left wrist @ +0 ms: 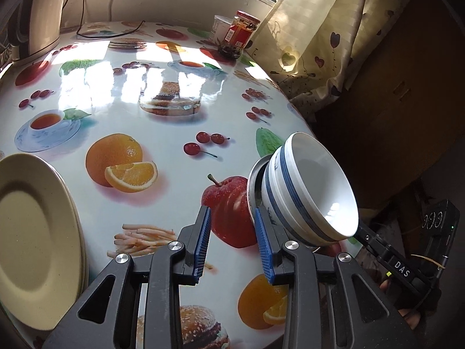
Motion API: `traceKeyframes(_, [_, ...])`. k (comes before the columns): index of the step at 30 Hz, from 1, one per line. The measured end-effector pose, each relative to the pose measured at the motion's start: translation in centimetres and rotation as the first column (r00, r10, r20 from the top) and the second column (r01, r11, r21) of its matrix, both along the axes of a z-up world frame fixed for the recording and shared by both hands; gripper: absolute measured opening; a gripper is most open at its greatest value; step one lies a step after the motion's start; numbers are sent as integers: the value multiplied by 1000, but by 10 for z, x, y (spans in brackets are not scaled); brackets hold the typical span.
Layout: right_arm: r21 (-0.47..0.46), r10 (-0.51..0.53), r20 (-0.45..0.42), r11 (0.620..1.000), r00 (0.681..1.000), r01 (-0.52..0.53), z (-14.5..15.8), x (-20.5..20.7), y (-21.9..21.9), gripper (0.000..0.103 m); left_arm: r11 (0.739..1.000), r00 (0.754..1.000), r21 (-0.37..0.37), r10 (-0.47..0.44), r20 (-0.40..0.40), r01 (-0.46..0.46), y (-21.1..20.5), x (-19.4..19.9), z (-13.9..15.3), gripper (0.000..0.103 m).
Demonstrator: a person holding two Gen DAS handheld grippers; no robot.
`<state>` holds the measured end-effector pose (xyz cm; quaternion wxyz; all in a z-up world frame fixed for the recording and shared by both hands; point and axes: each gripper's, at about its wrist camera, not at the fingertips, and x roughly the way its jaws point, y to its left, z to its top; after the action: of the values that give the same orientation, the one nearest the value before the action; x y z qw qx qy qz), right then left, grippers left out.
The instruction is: Organize plates and bowls
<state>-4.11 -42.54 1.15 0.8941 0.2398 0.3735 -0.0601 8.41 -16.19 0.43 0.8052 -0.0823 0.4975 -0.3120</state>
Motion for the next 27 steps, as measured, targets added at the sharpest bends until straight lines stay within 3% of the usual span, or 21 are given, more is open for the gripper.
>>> traceKeyframes(9, [4,7,-15,1000,1000,-7,-9,8,-3,44,1000,1000,-10,3,-31,-3,-5,6,-12,32])
traceKeyframes(19, [20,31,-15,999,999,-30,-17,17,-10,44,997,995,-71,-21,-96,14,-12,14,-23,32])
traceKeyframes(27, [61,52,-15,997,999,-51,-26,25,-14,44,997,995,-82,-11,-95,3,-13,17,-24,32])
